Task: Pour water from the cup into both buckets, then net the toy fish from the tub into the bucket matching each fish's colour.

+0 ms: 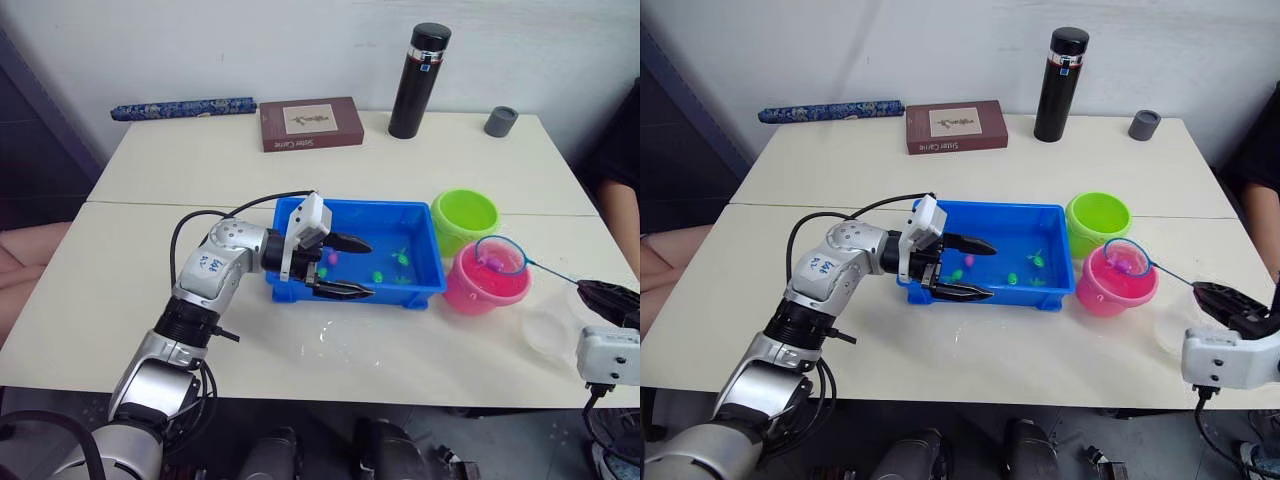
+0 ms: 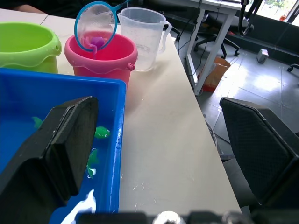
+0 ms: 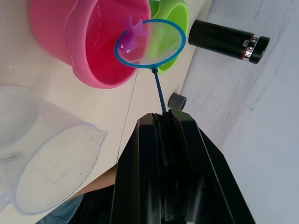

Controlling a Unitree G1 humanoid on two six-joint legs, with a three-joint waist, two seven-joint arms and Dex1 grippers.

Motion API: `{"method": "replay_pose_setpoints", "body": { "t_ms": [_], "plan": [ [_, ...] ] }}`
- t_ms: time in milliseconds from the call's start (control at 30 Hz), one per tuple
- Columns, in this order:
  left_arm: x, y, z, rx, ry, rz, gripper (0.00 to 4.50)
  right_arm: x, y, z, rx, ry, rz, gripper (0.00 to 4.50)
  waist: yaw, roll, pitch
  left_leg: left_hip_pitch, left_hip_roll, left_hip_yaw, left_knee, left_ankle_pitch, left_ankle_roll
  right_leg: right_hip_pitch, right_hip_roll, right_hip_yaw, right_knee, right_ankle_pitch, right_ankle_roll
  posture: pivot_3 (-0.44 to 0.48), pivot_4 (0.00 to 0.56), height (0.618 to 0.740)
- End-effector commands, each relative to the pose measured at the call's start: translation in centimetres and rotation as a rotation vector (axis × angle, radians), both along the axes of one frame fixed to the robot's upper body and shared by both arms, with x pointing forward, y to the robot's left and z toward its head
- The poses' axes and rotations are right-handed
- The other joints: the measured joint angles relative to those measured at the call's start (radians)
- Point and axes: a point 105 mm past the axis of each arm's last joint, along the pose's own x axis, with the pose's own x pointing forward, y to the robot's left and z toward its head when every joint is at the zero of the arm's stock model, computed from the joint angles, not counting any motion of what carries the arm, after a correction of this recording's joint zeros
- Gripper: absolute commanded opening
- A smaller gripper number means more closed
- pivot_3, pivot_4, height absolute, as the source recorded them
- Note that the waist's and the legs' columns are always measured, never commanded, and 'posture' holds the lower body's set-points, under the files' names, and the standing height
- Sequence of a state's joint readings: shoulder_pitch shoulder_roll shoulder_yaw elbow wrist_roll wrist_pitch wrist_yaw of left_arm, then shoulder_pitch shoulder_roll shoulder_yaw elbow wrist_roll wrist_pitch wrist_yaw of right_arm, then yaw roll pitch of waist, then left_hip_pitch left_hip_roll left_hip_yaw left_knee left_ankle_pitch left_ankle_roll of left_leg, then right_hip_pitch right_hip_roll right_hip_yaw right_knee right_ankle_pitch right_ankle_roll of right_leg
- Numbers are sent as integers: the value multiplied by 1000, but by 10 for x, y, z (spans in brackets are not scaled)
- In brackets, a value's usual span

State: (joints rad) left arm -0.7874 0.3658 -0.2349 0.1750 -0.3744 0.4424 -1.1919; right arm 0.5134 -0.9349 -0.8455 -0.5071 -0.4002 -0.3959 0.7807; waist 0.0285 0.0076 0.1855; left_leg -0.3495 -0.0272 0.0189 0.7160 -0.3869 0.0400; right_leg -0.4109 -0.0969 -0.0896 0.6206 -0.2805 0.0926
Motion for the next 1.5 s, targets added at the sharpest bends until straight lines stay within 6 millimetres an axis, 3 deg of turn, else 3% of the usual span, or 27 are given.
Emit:
{"method": "replay_pose_setpoints", "body": {
  "t_ms": [33, 200, 433, 500, 633, 800, 867, 1000, 1167, 1500],
  "plan": [
    [1, -2, 11, -19, -44, -8, 4476, -6, 6, -5, -12, 49, 33, 0, 1, 0, 0, 0, 0, 0, 0, 0, 0, 0, 0, 0, 0, 0, 0, 0, 150, 740],
    [0, -2, 11, -21, -44, -6, 4476, 4, -10, 22, -66, -98, -39, 0, -2, 0, 0, 0, 0, 0, 0, 0, 0, 0, 0, 0, 0, 0, 0, 0, 150, 740],
    [2, -2, 12, -22, -46, -1, 4476, -1, 2, 9, -2, -33, 11, 0, 1, 0, 0, 0, 0, 0, 0, 0, 0, 0, 0, 0, 0, 0, 0, 0, 150, 740],
    [2, -2, 12, -22, -47, -1, 4476, 1, 2, 17, 83, -72, -11, 0, -1, 0, 0, 0, 0, 0, 0, 0, 0, 0, 0, 0, 0, 0, 0, 0, 150, 740],
    [7, 7, 7, -3, -30, 31, 4476, 6, 20, 37, 534, -87, -13, 0, -4, 0, 0, 0, 1, -1, 0, 0, 0, 0, 0, 0, 0, 0, 0, 0, 150, 740],
    [23, 42, 1, 52, -51, 176, 4476, 30, 48, 64, 857, -29, 60, 0, -11, 1, 0, 1, 2, -1, 1, 0, 0, 0, 0, 0, 1, 0, -1, 0, 150, 740],
    [26, 56, -1, 73, -59, 236, 4476, 40, 63, 58, 905, 73, 82, 0, -9, 1, 0, 1, 2, -1, 1, 0, 0, 0, -1, 0, 0, 0, -1, 0, 150, 740],
    [26, 85, -6, 113, -65, 356, 4476, 67, 95, 26, 993, 274, 77, 0, -7, 1, 1, -1, 2, -3, 0, 0, -1, -1, -1, -2, 0, 0, -2, 0, 150, 740],
    [18, 106, -8, 119, -47, 481, 4476, 98, 124, -5, 999, 361, 61, 0, -3, 0, 1, -6, -1, -8, 3, 0, 0, -3, -4, -6, -1, 0, -2, 0, 150, 740],
    [4, 116, -9, 130, -34, 560, 4476, 133, 118, -27, 825, 266, 3, 0, -7, 1, 1, -6, -3, -10, 2, 0, 0, -2, -7, -10, -1, 0, -2, 0, 150, 740]
  ]
}}
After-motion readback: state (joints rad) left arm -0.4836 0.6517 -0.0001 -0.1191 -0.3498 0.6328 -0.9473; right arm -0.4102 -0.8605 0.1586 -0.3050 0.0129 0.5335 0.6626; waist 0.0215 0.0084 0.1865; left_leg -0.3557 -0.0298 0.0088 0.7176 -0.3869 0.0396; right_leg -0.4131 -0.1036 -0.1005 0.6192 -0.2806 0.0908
